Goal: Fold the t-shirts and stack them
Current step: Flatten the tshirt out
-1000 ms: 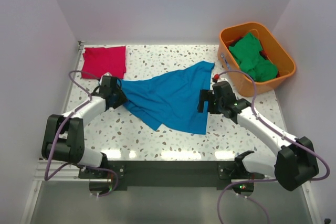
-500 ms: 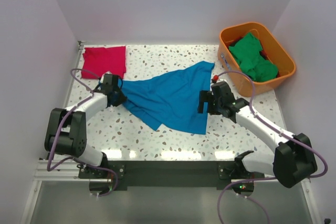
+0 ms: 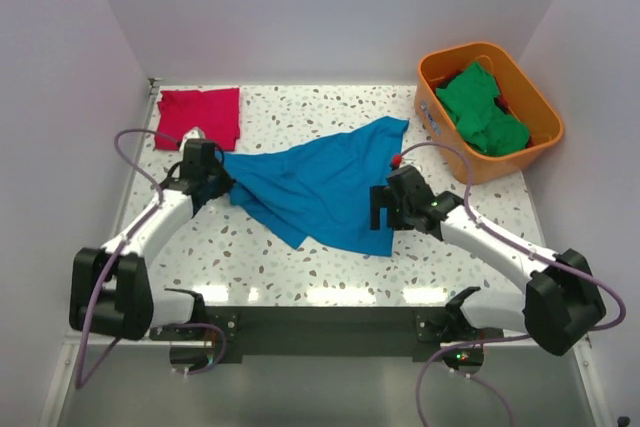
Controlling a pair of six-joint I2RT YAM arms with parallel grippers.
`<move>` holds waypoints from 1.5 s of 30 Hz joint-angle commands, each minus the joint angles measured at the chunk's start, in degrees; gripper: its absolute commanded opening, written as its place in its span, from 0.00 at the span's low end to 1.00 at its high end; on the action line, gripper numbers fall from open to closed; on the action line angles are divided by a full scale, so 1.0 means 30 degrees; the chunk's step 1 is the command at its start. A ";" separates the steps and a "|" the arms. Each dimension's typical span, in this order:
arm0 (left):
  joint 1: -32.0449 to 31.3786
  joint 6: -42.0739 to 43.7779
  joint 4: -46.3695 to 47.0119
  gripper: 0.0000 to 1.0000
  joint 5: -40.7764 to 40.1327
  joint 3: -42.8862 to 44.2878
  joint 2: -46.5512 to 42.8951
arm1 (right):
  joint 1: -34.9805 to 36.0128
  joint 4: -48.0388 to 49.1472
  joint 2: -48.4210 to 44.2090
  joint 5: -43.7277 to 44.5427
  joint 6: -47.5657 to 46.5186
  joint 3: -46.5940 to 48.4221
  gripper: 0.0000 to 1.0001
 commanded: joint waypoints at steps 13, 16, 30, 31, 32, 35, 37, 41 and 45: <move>0.0018 0.0858 -0.3502 0.00 -0.1544 -0.0575 -0.6187 | 0.6012 -0.3340 0.2024 0.3627 0.4177 -0.0432 0.86; 0.0047 0.0887 -0.3852 0.00 -0.2013 -0.0751 -0.6041 | 0.6013 -0.3078 0.2083 0.4071 0.4323 -0.0725 0.82; 0.0370 -0.0167 -0.5583 0.00 -0.3567 -0.1015 -0.4842 | 0.4786 -0.1319 0.5982 0.6296 0.5350 -0.0197 0.06; 0.0370 -0.0167 -0.5524 0.00 -0.3509 -0.0986 -0.4782 | 0.4492 -0.1319 0.5661 0.6355 0.5233 -0.0256 0.01; 0.0399 -0.0167 -0.5466 0.00 -0.3393 -0.0957 -0.4694 | 0.4228 -0.1406 0.4730 0.6414 0.4768 -0.0257 0.00; 0.0399 -0.0109 -0.5464 0.00 -0.2983 -0.0402 -0.4781 | 0.3378 -0.2368 0.2910 0.7144 0.3627 0.0152 0.00; 0.0399 0.0066 -0.5640 0.00 -0.2923 0.0356 -0.5306 | 0.3026 -0.2928 0.0772 0.8021 0.3038 0.0912 0.00; 0.0399 0.0505 -0.6197 0.00 -0.2338 0.2232 -0.6828 | 0.2321 -0.4070 -0.2802 0.8959 0.1253 0.2844 0.00; 0.0399 0.0945 -0.6812 0.00 -0.1723 0.4780 -0.9084 | 0.2263 -0.4659 -0.5295 1.0483 0.0166 0.6008 0.00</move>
